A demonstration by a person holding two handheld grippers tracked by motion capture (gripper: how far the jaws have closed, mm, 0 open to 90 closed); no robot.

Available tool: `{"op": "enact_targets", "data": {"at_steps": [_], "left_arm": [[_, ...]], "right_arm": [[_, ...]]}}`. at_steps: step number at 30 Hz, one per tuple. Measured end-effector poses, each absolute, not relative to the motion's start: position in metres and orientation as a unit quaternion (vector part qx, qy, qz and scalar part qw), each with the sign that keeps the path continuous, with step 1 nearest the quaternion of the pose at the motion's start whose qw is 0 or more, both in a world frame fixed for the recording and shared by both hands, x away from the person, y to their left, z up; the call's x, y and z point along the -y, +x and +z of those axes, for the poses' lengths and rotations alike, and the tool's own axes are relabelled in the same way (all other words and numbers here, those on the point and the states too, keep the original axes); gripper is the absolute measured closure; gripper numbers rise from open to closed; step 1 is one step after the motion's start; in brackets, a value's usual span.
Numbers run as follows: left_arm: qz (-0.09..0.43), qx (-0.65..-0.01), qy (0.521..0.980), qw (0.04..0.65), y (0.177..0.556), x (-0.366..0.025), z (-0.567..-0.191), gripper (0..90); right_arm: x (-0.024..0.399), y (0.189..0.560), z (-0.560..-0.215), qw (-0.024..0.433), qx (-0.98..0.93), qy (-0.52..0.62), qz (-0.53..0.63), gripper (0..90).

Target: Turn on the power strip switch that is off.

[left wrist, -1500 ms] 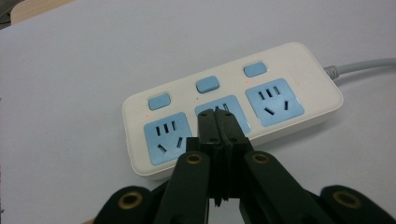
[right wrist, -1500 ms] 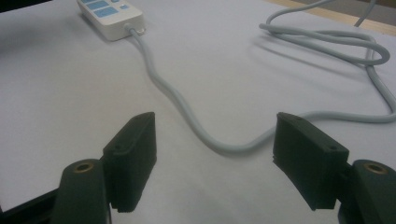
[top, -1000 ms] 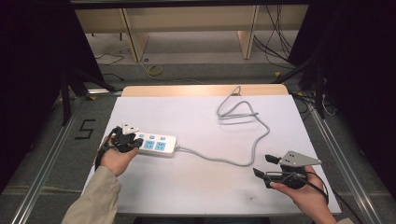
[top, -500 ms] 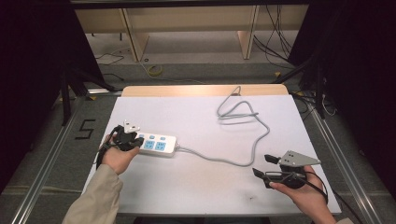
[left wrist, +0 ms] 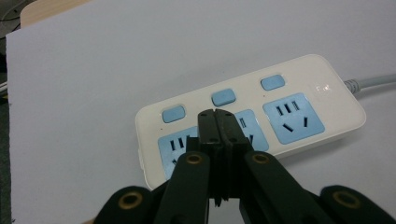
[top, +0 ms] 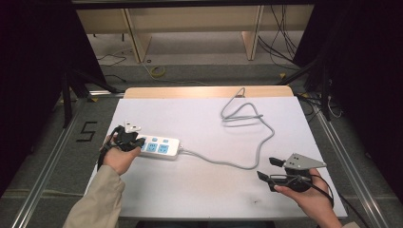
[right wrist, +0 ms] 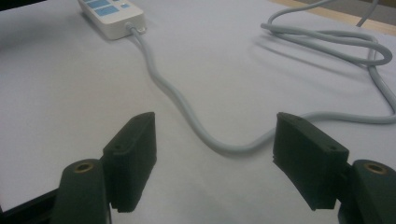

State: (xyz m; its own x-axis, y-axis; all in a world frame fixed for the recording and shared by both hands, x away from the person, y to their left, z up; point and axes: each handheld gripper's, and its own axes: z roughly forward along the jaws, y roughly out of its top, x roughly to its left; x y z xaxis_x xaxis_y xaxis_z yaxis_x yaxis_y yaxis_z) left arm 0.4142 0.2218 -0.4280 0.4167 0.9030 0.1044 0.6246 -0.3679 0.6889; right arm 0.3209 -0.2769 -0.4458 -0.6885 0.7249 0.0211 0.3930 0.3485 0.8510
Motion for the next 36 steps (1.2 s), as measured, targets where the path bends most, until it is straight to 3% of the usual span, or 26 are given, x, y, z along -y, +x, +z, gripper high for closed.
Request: {"op": "enact_targets", "data": {"at_steps": [36], "left_arm": [[0.246, -0.487, 0.791, 0.279, 0.426, -0.220, -0.428, 89.7]], "right_arm": [[0.277, 0.321, -0.446, 0.182, -0.801, 0.350, 0.450, 30.7]]}}
